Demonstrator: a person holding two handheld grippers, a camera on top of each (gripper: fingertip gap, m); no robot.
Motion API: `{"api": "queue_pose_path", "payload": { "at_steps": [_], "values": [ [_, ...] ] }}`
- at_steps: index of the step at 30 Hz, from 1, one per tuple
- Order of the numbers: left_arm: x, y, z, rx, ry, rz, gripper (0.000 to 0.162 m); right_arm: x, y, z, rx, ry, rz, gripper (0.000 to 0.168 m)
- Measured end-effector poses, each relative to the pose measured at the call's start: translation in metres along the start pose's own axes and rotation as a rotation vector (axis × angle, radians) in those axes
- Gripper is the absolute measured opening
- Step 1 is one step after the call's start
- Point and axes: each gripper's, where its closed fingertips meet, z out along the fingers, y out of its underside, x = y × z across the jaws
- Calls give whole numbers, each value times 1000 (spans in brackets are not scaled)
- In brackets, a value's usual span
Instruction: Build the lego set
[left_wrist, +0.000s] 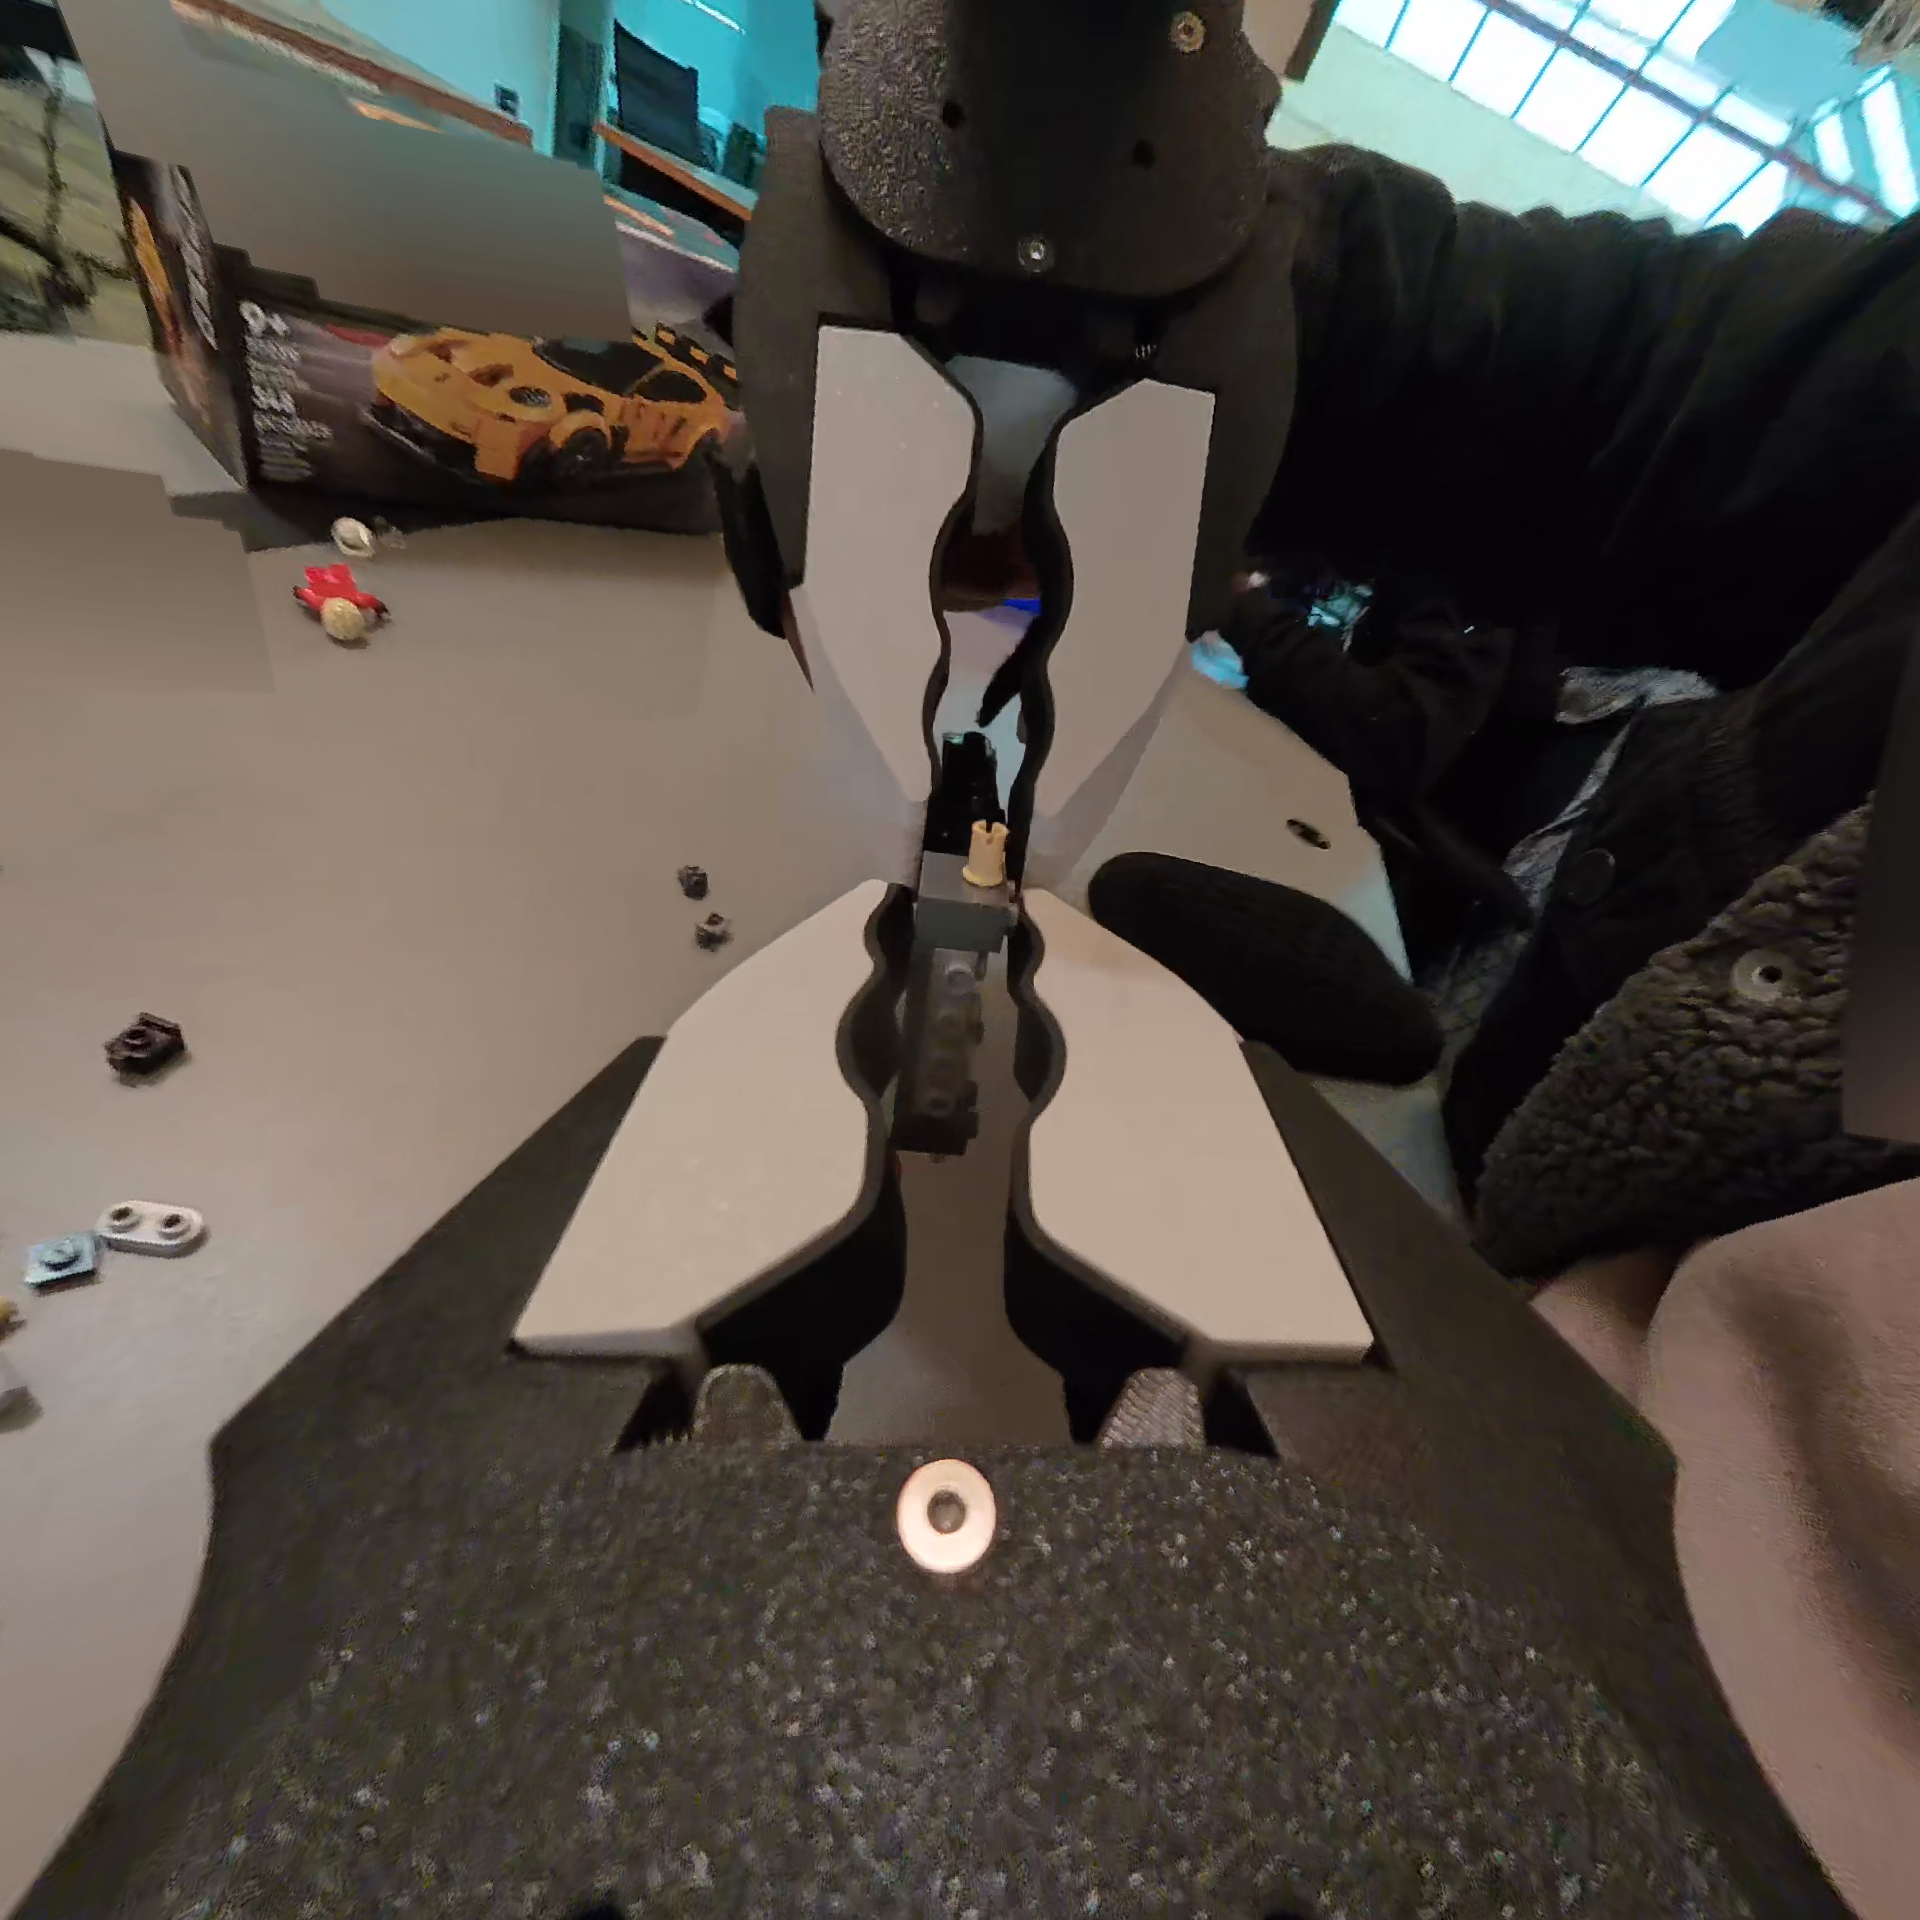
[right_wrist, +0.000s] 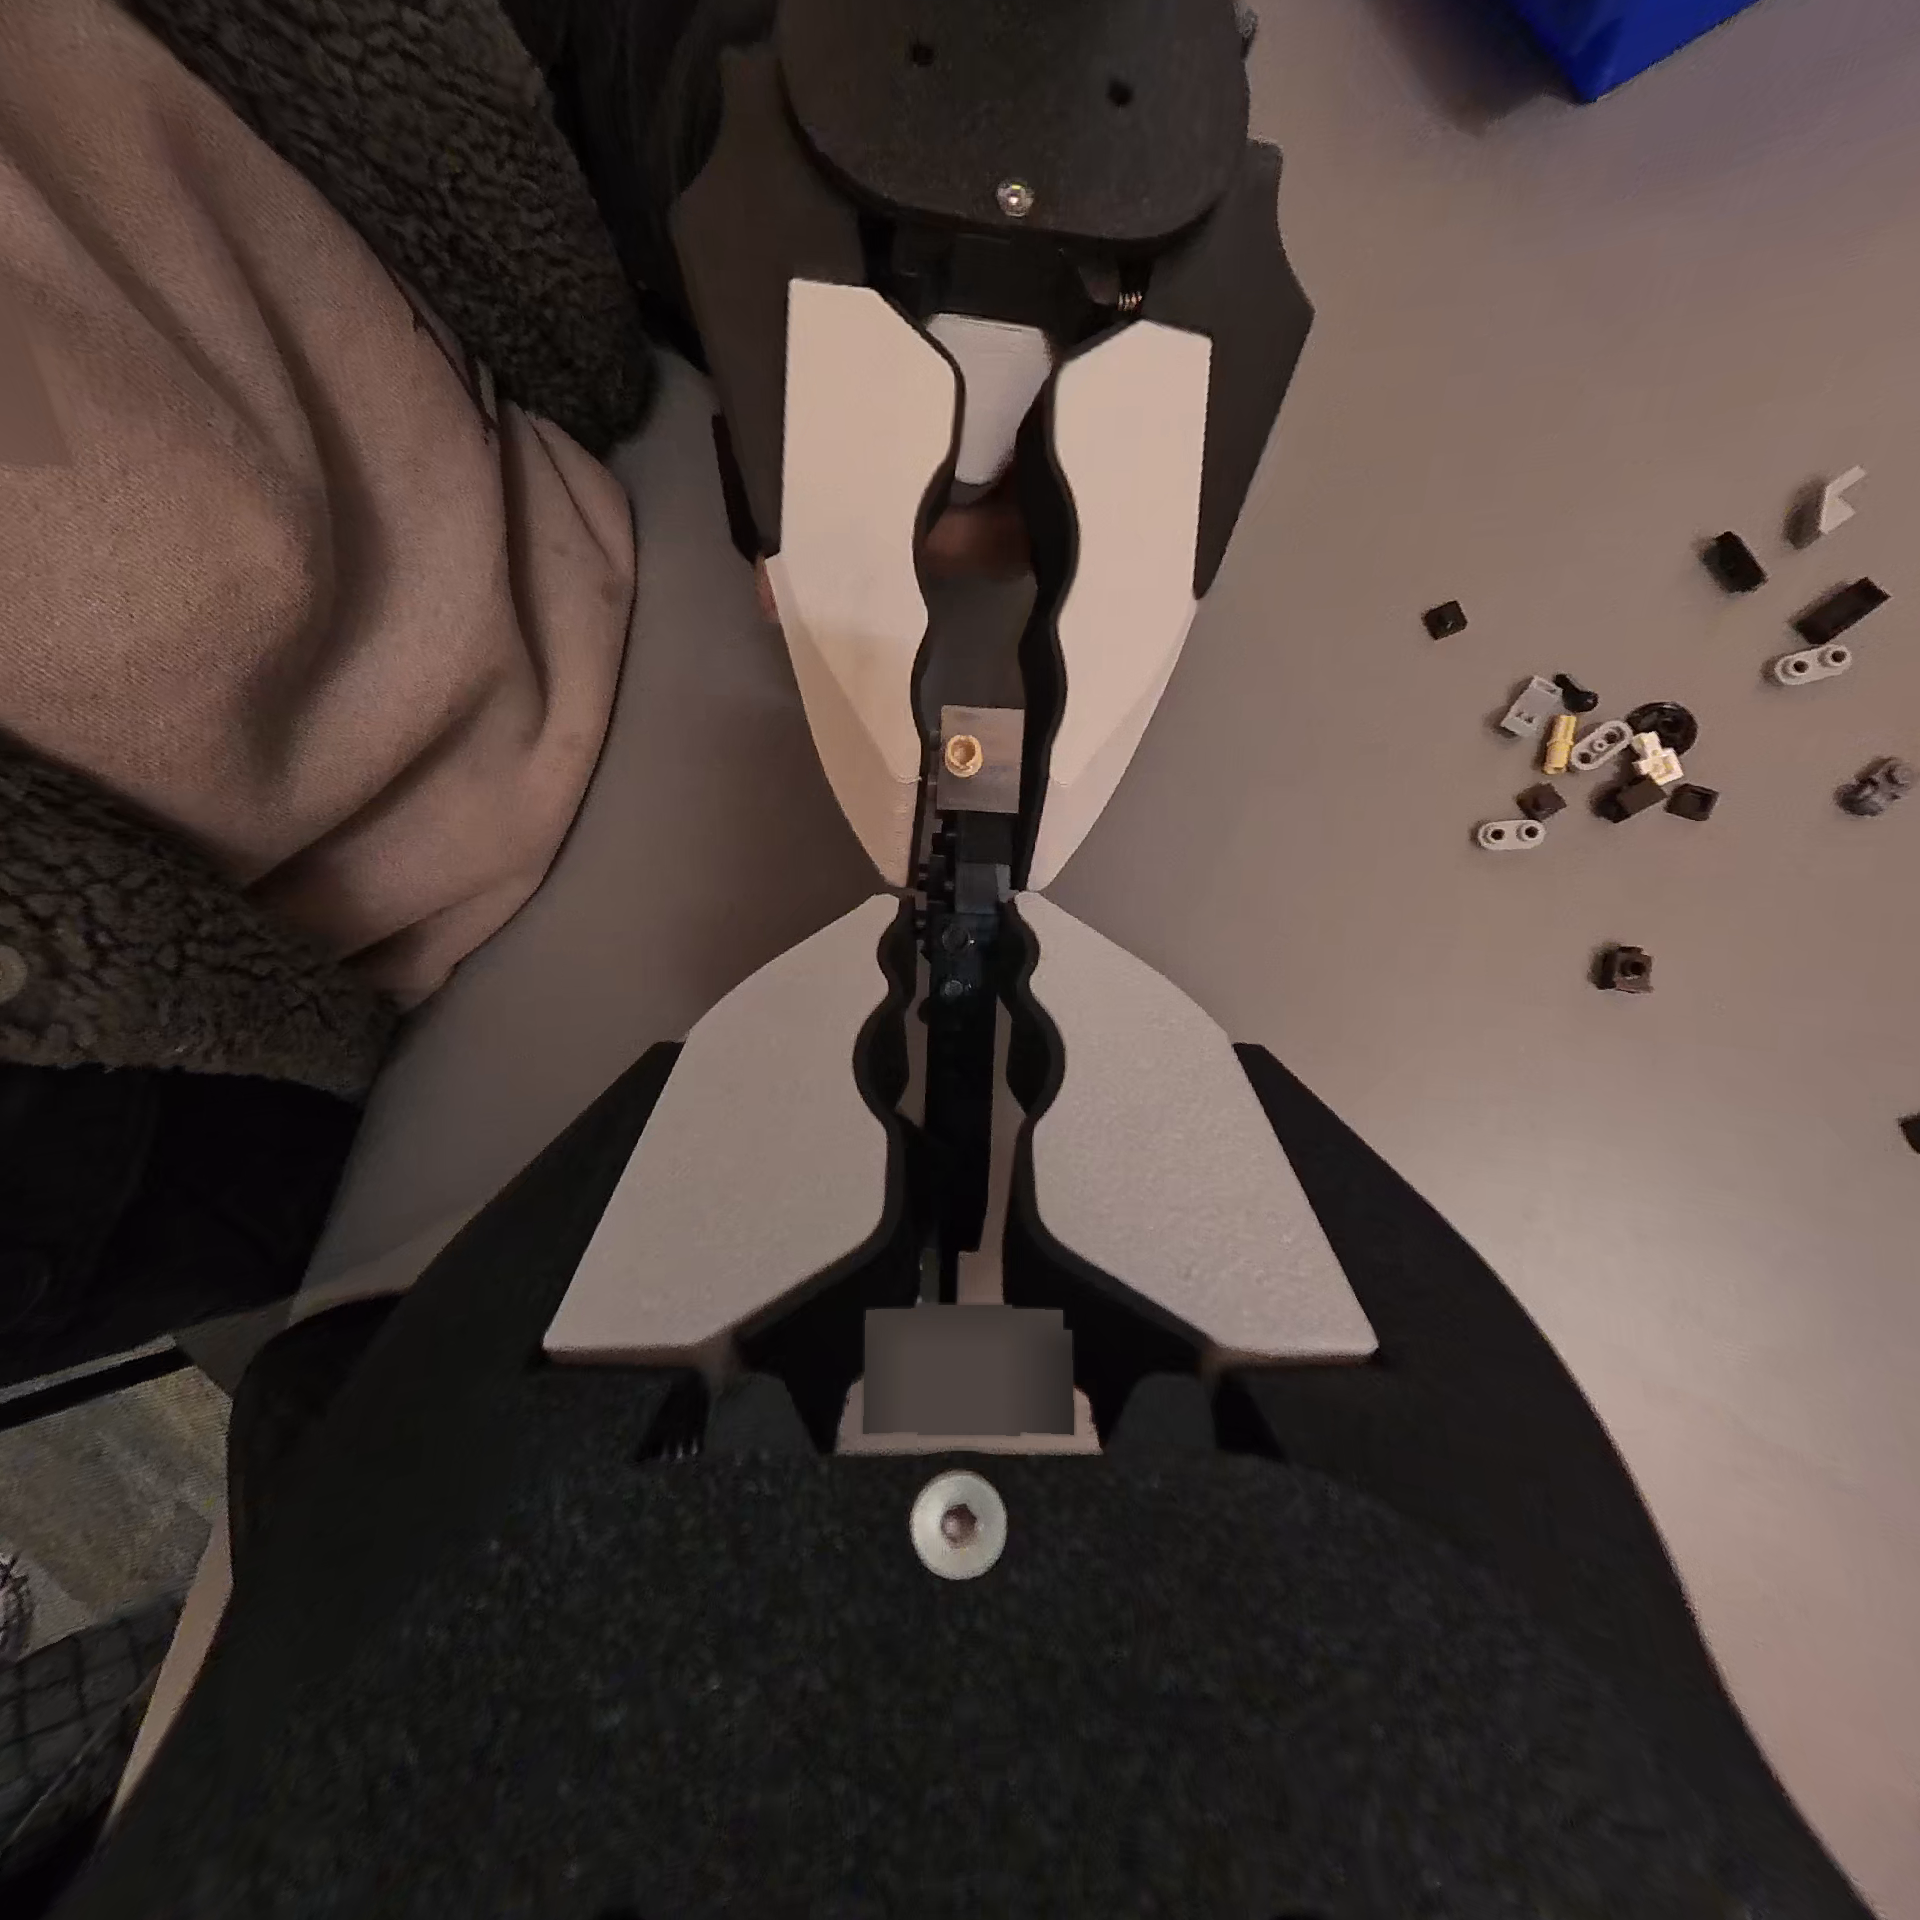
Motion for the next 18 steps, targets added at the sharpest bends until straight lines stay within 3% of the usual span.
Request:
{"api": "queue_pose_path", "payload": {
  "at_steps": [11,18],
  "values": [
    [-1,7,-1,-64,-58,156,15,0,2,6,23,37,1,16],
    [2,10,1,-98,-103,344,15,-2,7,6,-19,178,-193,18]
  ]
}}
